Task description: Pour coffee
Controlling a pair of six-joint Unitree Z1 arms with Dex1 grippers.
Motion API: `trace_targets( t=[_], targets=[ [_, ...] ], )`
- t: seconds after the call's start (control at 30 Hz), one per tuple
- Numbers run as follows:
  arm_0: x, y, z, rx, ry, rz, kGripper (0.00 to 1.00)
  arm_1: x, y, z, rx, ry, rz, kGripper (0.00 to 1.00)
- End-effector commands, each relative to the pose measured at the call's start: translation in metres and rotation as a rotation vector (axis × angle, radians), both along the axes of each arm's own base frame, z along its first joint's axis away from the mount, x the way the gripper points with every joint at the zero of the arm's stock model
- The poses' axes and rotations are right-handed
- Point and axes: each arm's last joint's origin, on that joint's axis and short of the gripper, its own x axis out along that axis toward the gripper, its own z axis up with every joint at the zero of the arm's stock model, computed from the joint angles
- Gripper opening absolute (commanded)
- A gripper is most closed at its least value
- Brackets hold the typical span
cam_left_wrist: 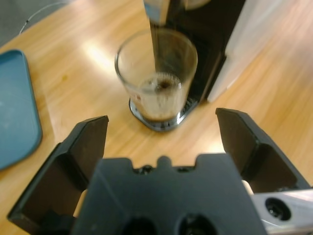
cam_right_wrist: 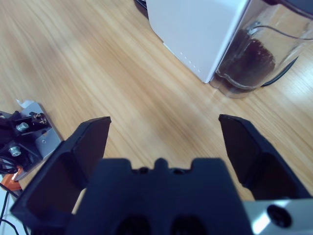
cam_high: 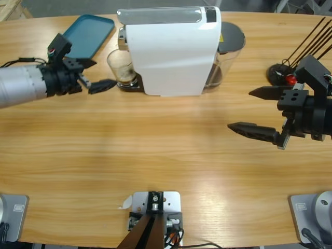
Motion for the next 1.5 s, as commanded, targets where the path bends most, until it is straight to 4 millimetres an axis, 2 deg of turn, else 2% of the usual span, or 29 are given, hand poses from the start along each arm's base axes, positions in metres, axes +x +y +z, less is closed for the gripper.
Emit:
trace_targets(
  t=[0.03, 0.43, 0.63, 0.83, 1.27, 1.5],
  targets=[
    [-0.028, 0.017, -0.001, 0.021, -0.006, 0.012, 0.959, -0.006, -0.003, -0.008, -0.005, 0.021, 0.0, 1.0],
    [0.019, -0.014, -0.006, 0.019, -0.005, 0.012, 0.996, -0.005, -0.003, -0.008, -0.007, 0.023, 0.0, 1.0],
    [0.032, -0.024, -0.014, 0.017, 0.016, -0.004, 0.991, -0.006, -0.003, -0.008, -0.005, 0.021, 0.0, 1.0],
    [0.039, -0.03, -0.021, 0.013, 0.041, -0.028, 0.996, -0.006, -0.003, -0.008, -0.005, 0.019, -0.001, 1.0],
    [0.057, -0.043, -0.025, 0.0, 0.035, -0.043, 0.996, -0.006, -0.004, -0.007, -0.002, 0.015, -0.001, 1.0],
    [0.062, -0.047, -0.035, 0.008, 0.061, -0.053, 0.996, -0.006, -0.004, -0.007, -0.002, 0.015, -0.001, 1.0]
  ],
)
